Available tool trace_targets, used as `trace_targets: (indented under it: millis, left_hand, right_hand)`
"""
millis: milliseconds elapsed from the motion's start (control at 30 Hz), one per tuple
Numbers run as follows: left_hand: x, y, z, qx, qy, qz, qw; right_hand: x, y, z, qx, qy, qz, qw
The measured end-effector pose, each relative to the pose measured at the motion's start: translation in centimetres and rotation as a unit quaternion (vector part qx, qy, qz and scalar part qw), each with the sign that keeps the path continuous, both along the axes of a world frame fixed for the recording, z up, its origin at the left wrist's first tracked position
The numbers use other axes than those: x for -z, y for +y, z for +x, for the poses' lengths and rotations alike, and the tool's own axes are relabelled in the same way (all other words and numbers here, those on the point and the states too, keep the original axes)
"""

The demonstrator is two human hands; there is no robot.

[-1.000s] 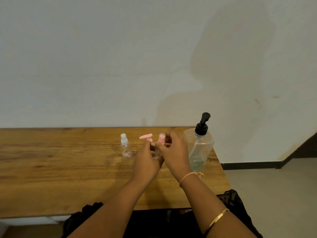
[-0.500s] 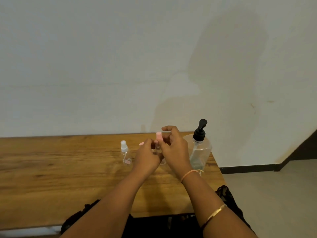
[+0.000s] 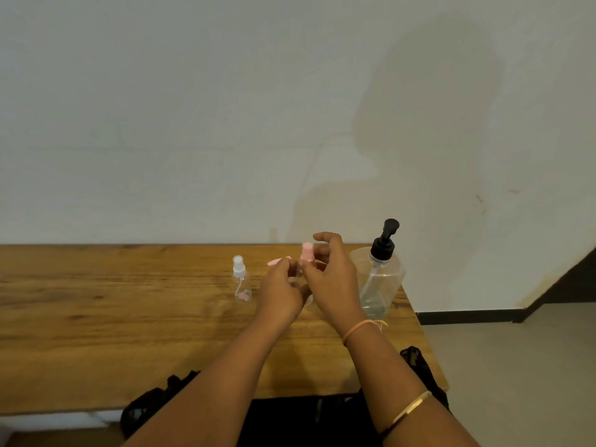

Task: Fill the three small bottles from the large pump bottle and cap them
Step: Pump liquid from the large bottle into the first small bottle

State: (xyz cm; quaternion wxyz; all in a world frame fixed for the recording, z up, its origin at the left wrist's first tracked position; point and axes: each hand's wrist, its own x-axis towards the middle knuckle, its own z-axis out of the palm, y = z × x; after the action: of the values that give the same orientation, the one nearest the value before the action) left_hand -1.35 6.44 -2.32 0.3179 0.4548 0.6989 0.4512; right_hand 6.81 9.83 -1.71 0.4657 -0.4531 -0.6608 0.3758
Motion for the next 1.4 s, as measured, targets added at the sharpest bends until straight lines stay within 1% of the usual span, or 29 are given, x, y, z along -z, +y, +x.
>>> trace_targets:
  millis: [67, 133, 233, 333, 500, 633, 700, 800, 833, 1000, 1067, 1167, 1233, 1333, 1400]
  left_hand:
    - [0.3, 0.0, 0.0, -0.001, -0.001, 0.005, 1.000]
    - [0.8, 0.0, -0.2, -0.003, 0.012, 0.007, 1.000]
    - [1.2, 0.0, -0.4, -0.004, 0.024, -0.003, 1.000]
    - [1.3, 0.2, -0.5, 0.004, 0.028, -0.005, 1.000]
    - [1.4, 0.1, -0.7, 0.007, 0.038, 0.023, 0.999]
    - [1.6, 0.5, -0.8, 0.005, 0.071, 0.012, 0.997]
    - [1.9, 0.6, -0.9, 0.007, 0.071, 0.010, 0.997]
    - [2.1, 0.6, -1.0, 0.006, 0.075, 0.010, 0.997]
    - [2.1, 0.7, -1.0, 0.006, 0.077, 0.012, 0.997]
    - [2.6, 0.9, -1.2, -0.001, 0.088, 0.004, 0.996]
    - [2.8, 1.0, -1.2, 0.004, 0.094, 0.007, 0.996]
    - [2.7, 0.9, -1.3, 0.008, 0.109, 0.010, 0.994]
    - [2.7, 0.8, -1.3, 0.012, 0.105, 0.013, 0.994]
    - [2.8, 1.0, -1.3, 0.007, 0.099, 0.003, 0.995]
    - [3.0, 1.1, -1.4, 0.004, 0.097, -0.003, 0.995]
  right_hand:
    - [-0.1, -0.1, 0.2, -0.020, 0.005, -0.001, 1.000]
    - [0.0, -0.2, 0.3, -0.029, -0.020, 0.001, 0.999]
    - [0.7, 0.1, 0.2, -0.008, -0.068, 0.014, 0.998]
    - [0.8, 0.3, 0.0, 0.009, -0.084, 0.027, 0.996]
    - [0.0, 0.1, 0.2, -0.054, -0.071, 0.012, 0.996]
    - [0.3, 0.7, 0.2, -0.006, -0.157, 0.059, 0.986]
    - [0.2, 1.0, 0.4, -0.027, -0.169, 0.066, 0.983]
    - [0.0, 1.1, 0.6, -0.090, -0.166, 0.046, 0.981]
    - [-0.1, 1.0, 0.6, -0.097, -0.165, 0.044, 0.981]
    - [0.3, 1.2, 0.5, -0.016, -0.210, 0.086, 0.974]
    - [0.0, 1.2, 0.5, -0.034, -0.230, 0.087, 0.969]
    - [-0.3, 0.7, 0.5, -0.096, -0.216, 0.081, 0.968]
    - [-0.3, 0.6, 0.4, -0.081, -0.212, 0.078, 0.971]
    - [-0.2, 1.0, 0.5, -0.020, -0.253, 0.084, 0.964]
    - [-0.2, 1.2, 0.6, -0.023, -0.276, 0.077, 0.958]
